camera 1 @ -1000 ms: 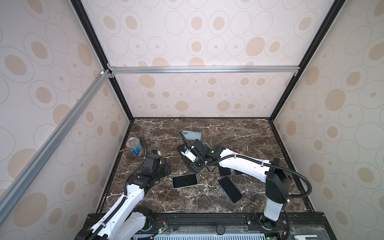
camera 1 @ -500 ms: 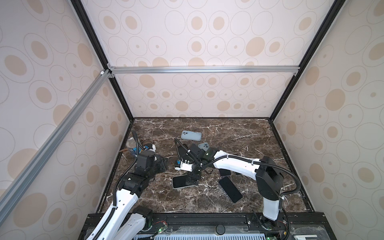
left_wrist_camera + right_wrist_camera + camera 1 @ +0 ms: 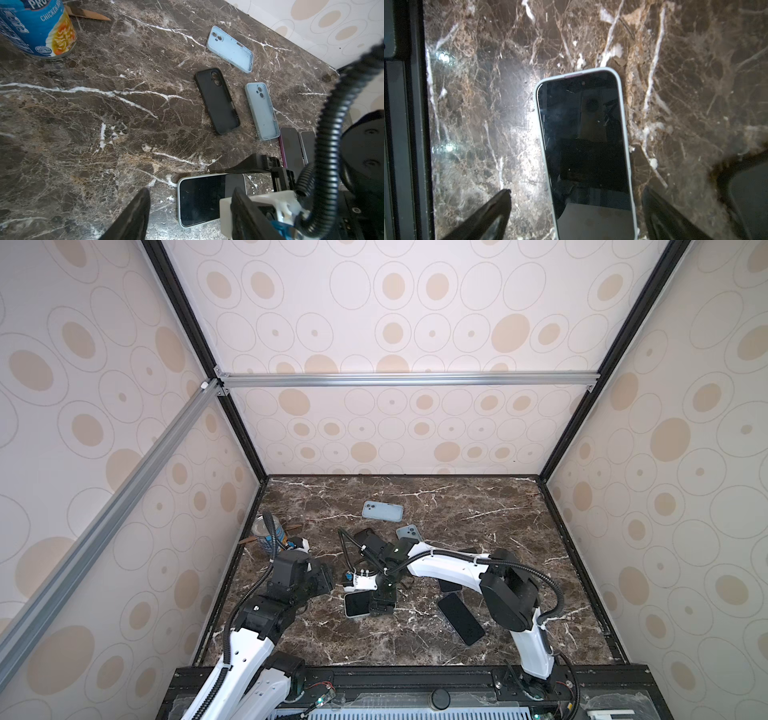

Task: Put the phone into the phone case
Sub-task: 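Lift the cased phone with the right gripper while the left arm draws back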

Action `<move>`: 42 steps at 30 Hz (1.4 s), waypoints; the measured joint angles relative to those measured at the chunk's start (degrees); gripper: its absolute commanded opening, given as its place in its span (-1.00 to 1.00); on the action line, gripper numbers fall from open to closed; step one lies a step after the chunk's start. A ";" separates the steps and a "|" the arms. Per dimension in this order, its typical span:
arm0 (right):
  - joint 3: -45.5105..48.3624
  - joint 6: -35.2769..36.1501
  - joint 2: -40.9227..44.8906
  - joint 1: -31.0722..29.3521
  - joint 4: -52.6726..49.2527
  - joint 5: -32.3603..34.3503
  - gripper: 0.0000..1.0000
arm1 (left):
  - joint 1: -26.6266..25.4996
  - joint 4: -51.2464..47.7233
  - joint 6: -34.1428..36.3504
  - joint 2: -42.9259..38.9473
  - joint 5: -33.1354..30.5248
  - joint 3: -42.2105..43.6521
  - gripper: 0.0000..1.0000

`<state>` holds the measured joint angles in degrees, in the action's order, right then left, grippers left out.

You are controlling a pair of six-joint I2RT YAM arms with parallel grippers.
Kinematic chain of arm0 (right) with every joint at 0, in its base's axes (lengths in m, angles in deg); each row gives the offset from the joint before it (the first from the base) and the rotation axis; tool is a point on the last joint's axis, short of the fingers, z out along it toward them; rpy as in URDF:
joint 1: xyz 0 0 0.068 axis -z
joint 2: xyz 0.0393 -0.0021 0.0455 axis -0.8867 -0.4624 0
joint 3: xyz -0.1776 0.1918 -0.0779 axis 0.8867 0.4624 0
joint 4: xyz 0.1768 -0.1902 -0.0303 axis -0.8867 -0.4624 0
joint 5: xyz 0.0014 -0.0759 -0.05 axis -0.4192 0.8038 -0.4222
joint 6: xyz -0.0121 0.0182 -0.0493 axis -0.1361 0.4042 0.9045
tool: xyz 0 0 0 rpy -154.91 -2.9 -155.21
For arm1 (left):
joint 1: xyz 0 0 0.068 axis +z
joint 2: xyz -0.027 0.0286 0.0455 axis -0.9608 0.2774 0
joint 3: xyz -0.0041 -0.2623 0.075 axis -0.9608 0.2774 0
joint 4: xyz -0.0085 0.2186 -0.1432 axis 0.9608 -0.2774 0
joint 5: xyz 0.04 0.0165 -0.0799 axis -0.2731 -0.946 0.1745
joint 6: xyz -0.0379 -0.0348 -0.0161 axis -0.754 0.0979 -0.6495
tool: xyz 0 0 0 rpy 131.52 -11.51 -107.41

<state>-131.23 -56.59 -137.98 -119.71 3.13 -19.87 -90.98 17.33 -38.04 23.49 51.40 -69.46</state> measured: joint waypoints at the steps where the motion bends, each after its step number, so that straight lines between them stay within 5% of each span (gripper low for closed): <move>1: -0.52 0.28 -0.61 -0.24 -0.09 0.46 0.99 | 0.00 0.00 -0.04 -0.04 0.00 -0.02 0.29; 18: -2.19 1.64 -4.52 -2.03 -0.70 5.90 0.99 | 0.00 0.00 -0.09 -1.33 -0.13 0.00 0.33; 42: -2.05 -2.64 -4.87 -2.91 0.55 9.31 0.42 | 0.00 0.02 -0.20 -3.39 -0.26 0.66 0.34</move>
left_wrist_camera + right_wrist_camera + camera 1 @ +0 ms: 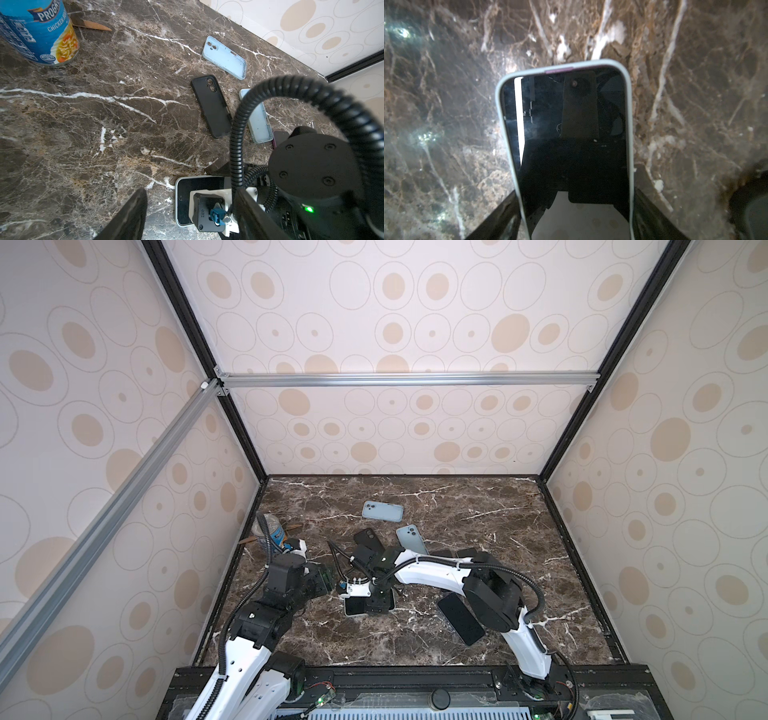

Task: Put the phone into the phone case
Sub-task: 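Lift the cased phone with the right gripper while the left arm draws back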

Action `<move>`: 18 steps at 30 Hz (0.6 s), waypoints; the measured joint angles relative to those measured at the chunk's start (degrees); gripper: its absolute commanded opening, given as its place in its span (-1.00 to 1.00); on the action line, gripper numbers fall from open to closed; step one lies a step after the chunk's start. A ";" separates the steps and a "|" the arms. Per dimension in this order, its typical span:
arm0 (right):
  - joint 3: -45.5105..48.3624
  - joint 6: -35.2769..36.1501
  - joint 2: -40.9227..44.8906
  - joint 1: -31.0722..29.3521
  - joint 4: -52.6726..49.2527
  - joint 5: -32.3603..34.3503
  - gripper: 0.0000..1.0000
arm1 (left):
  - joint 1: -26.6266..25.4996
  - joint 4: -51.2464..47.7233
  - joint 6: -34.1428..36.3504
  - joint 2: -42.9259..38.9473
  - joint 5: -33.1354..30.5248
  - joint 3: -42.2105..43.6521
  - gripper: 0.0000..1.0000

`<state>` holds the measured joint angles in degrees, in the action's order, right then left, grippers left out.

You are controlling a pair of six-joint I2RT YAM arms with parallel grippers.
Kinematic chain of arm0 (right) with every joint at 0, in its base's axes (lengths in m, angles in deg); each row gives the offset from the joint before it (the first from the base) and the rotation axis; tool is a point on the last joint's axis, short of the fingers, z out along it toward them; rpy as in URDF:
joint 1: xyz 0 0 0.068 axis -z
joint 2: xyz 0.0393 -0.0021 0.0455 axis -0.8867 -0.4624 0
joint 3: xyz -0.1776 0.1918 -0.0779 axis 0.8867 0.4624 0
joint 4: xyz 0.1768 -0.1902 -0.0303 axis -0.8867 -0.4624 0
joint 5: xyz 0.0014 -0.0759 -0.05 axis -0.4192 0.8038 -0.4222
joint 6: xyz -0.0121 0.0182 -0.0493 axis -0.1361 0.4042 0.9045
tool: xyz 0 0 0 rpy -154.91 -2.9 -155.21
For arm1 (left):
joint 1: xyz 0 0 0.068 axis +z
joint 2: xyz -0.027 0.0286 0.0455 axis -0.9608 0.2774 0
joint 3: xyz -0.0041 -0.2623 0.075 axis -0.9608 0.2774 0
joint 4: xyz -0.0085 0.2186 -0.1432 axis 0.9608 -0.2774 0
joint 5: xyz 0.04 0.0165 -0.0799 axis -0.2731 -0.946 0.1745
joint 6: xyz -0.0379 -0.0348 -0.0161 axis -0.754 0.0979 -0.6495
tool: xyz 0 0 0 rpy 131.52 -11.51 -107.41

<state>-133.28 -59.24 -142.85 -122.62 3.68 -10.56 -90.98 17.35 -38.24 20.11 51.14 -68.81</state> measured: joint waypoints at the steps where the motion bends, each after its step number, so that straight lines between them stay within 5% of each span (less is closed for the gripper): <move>1: 0.46 -0.48 0.28 -0.13 0.46 0.22 0.40 | 0.00 0.00 -0.09 -0.07 -0.07 0.00 0.34; 18: 8.33 -10.25 5.38 -0.63 5.42 3.28 0.14 | 0.00 0.02 -0.26 0.55 -0.15 0.00 0.33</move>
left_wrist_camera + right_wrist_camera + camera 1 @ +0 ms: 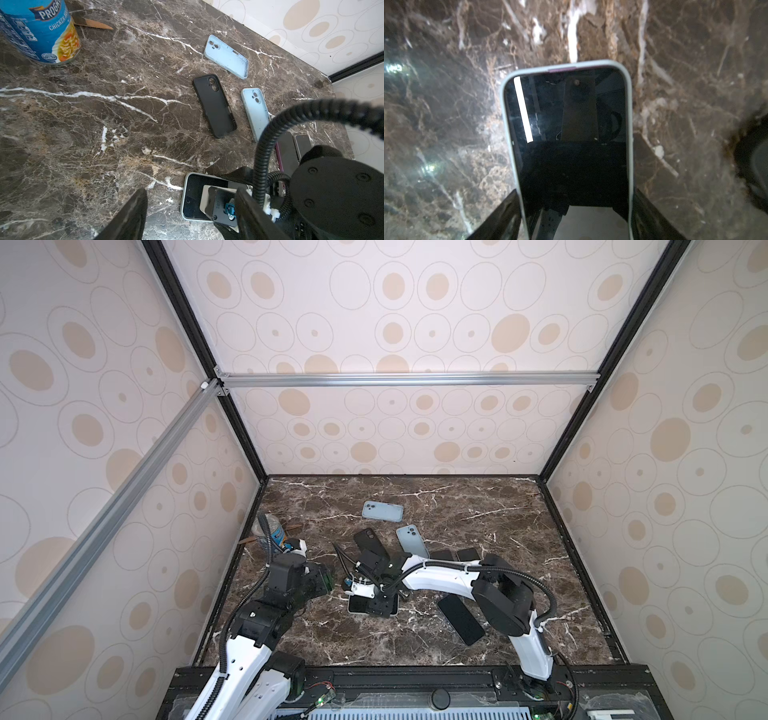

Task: Put the phone into the phone case
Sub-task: 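Lift the cased phone with the right gripper while the left arm draws back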

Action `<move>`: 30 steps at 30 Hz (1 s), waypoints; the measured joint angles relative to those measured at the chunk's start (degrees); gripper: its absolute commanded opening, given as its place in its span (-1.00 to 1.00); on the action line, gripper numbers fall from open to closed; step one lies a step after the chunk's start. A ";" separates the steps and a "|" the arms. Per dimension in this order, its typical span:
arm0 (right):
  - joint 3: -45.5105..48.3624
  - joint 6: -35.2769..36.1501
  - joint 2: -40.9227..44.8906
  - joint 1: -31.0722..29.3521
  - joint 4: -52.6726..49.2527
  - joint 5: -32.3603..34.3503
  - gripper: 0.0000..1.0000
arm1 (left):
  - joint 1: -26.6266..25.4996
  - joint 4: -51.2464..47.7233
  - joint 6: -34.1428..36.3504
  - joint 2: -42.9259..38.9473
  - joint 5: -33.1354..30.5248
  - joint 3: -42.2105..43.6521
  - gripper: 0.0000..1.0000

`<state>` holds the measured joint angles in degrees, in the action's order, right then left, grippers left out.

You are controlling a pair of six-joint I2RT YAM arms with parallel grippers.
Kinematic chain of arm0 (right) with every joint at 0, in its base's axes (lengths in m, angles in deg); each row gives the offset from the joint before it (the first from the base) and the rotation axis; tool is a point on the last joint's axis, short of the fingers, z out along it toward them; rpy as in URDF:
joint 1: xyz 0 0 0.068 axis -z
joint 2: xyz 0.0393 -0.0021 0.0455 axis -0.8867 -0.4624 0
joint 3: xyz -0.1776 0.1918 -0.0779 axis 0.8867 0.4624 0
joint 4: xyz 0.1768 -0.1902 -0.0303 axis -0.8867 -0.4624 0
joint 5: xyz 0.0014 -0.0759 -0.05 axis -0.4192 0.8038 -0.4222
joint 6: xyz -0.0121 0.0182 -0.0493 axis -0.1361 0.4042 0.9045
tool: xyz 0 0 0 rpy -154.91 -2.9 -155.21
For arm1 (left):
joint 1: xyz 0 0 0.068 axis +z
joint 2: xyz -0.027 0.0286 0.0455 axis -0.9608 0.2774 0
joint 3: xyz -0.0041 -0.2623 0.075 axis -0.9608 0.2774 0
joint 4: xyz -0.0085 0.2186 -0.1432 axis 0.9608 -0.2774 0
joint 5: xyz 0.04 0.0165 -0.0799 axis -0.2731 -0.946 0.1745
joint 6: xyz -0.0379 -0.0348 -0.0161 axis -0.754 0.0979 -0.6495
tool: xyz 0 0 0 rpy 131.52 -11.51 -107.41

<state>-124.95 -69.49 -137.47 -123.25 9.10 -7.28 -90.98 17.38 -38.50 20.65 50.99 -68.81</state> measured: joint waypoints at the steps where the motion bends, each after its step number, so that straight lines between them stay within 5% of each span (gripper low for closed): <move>1: 0.83 -0.63 0.59 0.00 0.20 0.37 0.14 | 0.00 0.00 0.00 0.00 0.00 0.00 0.34; 18: 10.12 -8.20 12.63 1.88 4.00 3.91 0.13 | 0.00 0.02 -0.04 0.68 0.13 0.00 0.32; 30: 12.02 -15.12 20.87 11.02 4.96 4.85 0.14 | 0.00 5.60 -2.05 6.51 5.31 2.08 0.21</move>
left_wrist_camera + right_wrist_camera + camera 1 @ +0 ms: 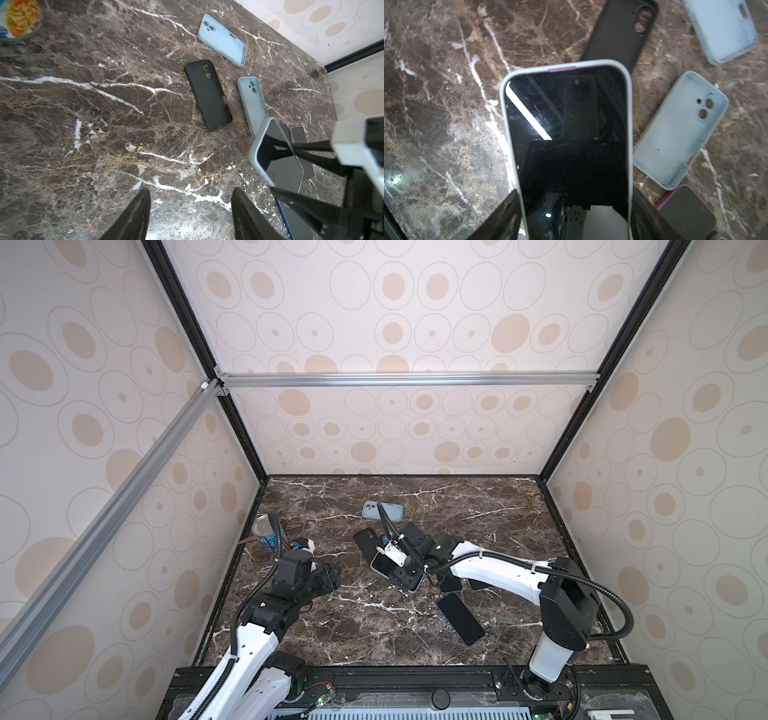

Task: Put the phone into the phone case
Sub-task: 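Lift the cased phone with the right gripper while the left arm draws back, then lower the cased phone onto the table's far corner and open the right gripper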

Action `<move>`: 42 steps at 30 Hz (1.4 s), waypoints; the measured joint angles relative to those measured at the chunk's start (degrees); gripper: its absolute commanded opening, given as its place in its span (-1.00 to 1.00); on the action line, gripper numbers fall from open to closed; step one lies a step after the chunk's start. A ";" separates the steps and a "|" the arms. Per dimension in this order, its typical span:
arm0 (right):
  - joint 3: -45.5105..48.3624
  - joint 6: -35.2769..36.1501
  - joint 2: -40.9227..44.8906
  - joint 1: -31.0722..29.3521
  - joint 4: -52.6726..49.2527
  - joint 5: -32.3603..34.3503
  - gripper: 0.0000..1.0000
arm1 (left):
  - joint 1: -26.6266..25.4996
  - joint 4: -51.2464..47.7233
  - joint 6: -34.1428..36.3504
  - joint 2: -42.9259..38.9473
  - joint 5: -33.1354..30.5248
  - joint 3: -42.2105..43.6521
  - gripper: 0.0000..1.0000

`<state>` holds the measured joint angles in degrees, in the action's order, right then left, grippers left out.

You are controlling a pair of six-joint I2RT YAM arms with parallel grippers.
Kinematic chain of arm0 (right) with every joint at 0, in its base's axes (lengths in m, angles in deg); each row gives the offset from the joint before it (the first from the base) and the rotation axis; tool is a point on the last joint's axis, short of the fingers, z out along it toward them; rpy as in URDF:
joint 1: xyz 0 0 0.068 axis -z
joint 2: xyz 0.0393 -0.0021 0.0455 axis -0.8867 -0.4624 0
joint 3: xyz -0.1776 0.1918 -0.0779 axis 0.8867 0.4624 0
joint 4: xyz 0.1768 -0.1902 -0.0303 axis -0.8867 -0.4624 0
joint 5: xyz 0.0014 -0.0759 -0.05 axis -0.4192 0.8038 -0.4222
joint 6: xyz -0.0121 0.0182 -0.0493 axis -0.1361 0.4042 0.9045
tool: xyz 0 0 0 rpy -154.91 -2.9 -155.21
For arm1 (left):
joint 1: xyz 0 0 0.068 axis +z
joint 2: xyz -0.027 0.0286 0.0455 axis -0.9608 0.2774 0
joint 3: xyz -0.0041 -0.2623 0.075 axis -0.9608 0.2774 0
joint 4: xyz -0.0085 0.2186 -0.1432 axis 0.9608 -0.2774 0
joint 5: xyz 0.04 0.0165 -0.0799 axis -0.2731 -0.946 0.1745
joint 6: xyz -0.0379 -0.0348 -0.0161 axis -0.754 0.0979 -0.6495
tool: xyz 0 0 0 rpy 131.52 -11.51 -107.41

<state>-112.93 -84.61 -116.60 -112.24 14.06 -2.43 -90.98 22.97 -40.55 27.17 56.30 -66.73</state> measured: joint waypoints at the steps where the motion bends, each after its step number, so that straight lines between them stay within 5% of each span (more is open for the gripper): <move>1: 0.20 -0.48 0.63 1.33 0.02 0.00 0.13 | 0.00 0.79 -0.26 1.09 0.55 0.00 0.20; 11: 3.21 -2.16 4.94 13.94 -0.61 1.66 0.14 | -1.40 7.76 -3.87 9.55 4.15 -1.55 0.16; 24: 3.19 -2.08 4.98 35.98 -1.64 -1.22 0.14 | -10.51 16.11 -10.03 20.00 4.35 -3.02 0.15; 33: -2.95 -0.98 -5.01 49.09 -2.05 -4.59 0.14 | -12.92 19.45 -10.47 29.81 3.74 -9.99 0.14; 42: -12.26 -0.04 -16.63 52.13 -4.46 -5.73 0.14 | -13.51 20.92 -10.43 35.45 3.76 -13.18 0.15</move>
<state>-125.19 -84.66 -133.23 -60.11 9.60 -8.16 -104.48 43.89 -50.98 62.62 60.06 -79.91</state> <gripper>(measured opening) 0.748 0.574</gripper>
